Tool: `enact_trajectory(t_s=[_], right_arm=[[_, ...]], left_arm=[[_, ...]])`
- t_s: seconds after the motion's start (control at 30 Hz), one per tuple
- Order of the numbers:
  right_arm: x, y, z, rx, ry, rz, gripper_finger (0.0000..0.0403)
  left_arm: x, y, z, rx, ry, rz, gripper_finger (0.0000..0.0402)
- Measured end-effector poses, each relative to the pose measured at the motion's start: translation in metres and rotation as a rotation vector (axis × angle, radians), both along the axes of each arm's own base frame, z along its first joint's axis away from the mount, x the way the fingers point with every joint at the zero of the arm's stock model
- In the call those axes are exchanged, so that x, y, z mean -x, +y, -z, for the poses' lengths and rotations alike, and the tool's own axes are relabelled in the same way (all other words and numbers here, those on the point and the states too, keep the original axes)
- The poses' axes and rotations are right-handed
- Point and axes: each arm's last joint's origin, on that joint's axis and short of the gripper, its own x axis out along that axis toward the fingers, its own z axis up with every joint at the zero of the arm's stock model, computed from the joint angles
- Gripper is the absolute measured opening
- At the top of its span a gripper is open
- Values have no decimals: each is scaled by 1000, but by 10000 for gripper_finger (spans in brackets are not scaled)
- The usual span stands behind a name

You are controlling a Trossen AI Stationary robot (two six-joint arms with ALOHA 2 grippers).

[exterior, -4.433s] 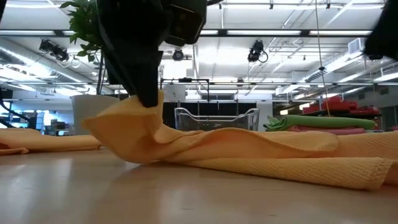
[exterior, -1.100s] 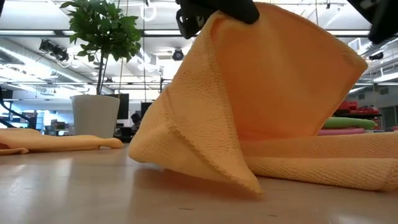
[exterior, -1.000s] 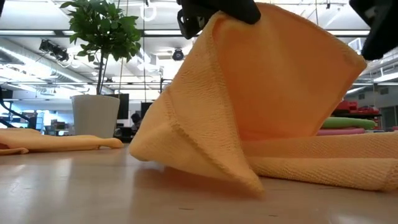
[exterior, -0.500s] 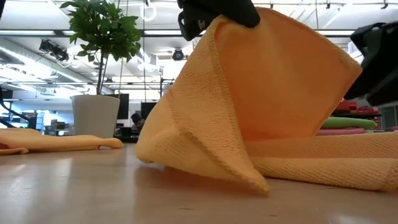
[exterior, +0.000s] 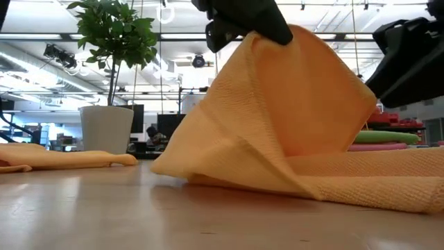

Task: Fold microfiber towels
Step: Fold the top right orange towel

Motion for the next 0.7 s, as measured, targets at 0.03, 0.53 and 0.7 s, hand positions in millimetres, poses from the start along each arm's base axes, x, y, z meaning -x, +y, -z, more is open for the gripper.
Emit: enact_trajectory(t_s=[0.03, 0.53, 0.7], right_arm=[[0, 0, 0, -4, 4, -4, 175], [-8, -4, -5, -15, -132, 112, 149], [-9, -2, -7, -79, -167, 140, 68]], left_arm=[[0, 1, 0, 0, 0, -3, 7], [-1, 2, 0, -2, -1, -4, 20], [-1, 2, 0, -2, -1, -4, 11]])
